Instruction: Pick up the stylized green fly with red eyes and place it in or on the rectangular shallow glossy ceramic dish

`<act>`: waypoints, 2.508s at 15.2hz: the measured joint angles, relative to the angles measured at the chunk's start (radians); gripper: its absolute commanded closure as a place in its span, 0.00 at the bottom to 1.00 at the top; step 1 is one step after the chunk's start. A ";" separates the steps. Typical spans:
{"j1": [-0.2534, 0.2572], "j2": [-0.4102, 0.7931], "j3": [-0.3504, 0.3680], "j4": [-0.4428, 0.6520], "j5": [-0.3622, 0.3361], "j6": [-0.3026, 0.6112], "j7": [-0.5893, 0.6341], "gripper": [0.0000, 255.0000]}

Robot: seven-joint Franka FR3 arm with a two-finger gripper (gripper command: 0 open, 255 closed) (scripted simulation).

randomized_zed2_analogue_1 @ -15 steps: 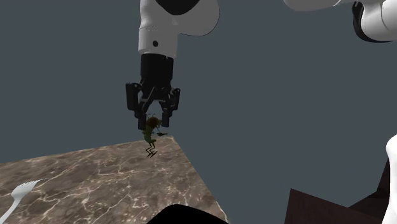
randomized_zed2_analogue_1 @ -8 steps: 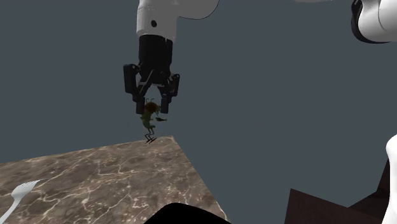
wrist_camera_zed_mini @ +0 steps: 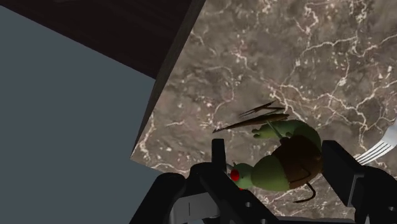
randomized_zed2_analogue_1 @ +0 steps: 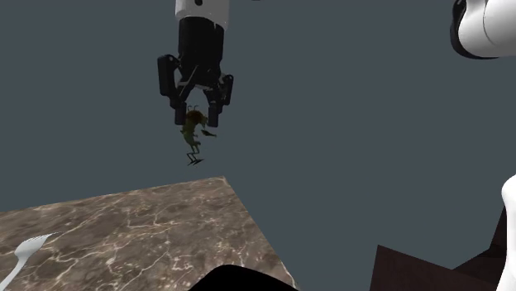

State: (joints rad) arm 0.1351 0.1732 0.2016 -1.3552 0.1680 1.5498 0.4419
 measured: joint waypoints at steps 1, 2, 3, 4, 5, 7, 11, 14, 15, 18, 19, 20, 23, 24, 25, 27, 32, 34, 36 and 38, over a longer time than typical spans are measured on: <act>0.000 0.004 0.000 0.023 -0.001 -0.018 0.003 1.00; 0.002 0.013 0.001 0.051 -0.003 -0.037 0.009 1.00; 0.003 0.022 0.001 0.076 -0.005 -0.053 0.012 1.00; 0.005 0.032 0.002 0.101 -0.006 -0.067 0.016 1.00; 0.010 0.020 0.006 0.091 -0.005 -0.068 0.027 1.00; 0.026 -0.003 0.017 0.066 -0.003 -0.060 0.053 1.00; 0.066 -0.078 0.049 -0.024 0.007 -0.030 0.123 1.00; 0.098 -0.120 0.076 -0.073 0.013 -0.010 0.181 1.00; 0.109 -0.128 0.086 -0.082 0.013 -0.005 0.202 1.00; 0.144 -0.151 0.119 -0.104 0.014 0.007 0.269 1.00; 0.157 -0.148 0.131 -0.093 0.011 0.004 0.295 1.00; 0.167 -0.156 0.141 -0.101 0.011 0.009 0.314 1.00; 0.203 -0.172 0.176 -0.116 0.011 0.021 0.384 1.00; 0.214 -0.179 0.186 -0.131 0.011 0.033 0.404 1.00; 0.228 -0.174 0.200 -0.123 0.006 0.034 0.431 1.00; 0.251 -0.167 0.224 -0.115 -0.002 0.040 0.478 1.00; 0.308 -0.140 0.278 -0.081 -0.029 0.049 0.587 1.00; 0.310 -0.149 0.279 -0.116 -0.025 0.076 0.587 1.00; 0.309 -0.158 0.279 -0.150 -0.020 0.101 0.583 1.00; 0.306 -0.169 0.276 -0.190 -0.014 0.130 0.573 1.00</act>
State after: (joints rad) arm 0.4415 0.0043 0.4778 -1.5449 0.1540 1.6798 1.0153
